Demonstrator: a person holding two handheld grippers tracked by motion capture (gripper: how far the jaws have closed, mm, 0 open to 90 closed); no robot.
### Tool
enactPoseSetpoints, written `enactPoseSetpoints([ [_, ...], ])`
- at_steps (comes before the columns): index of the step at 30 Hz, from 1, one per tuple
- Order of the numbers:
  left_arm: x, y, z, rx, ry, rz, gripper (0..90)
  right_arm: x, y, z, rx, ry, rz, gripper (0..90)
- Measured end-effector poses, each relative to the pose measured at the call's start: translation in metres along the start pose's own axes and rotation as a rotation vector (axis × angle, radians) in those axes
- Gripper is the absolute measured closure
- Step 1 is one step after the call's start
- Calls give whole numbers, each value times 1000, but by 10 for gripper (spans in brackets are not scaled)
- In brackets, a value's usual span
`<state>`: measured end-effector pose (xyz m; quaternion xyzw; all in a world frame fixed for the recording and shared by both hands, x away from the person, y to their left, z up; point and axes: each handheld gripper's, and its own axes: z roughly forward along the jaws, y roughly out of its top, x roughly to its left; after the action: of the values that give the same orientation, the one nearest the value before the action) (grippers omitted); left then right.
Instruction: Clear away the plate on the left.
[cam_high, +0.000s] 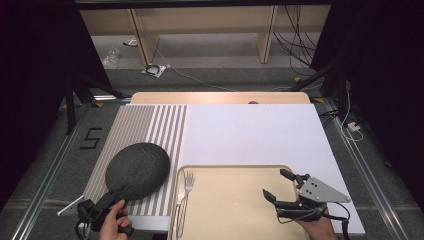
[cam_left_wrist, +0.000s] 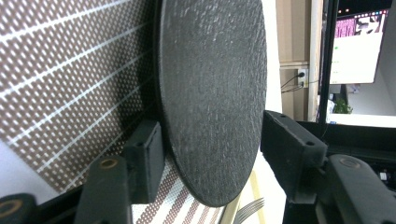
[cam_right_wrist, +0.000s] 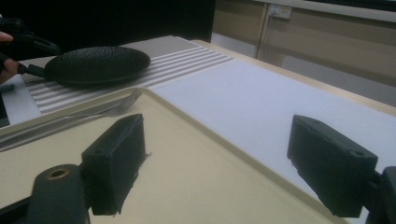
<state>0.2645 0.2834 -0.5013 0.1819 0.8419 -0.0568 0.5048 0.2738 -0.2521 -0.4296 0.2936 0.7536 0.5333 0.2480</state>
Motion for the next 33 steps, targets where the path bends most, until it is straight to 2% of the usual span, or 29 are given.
enactPoseSetpoints([
  [10, 5, -7, 8, 11, -22, -68, 506, 0, 0, 0, 2, -1, -3, 200],
  [21, 8, -8, 15, -14, -21, -88, 574, 0, 0, 1, 2, 2, -2, 200],
  [33, 9, -7, 21, -19, -16, -109, 611, 0, 0, 1, 5, 5, -3, 200],
])
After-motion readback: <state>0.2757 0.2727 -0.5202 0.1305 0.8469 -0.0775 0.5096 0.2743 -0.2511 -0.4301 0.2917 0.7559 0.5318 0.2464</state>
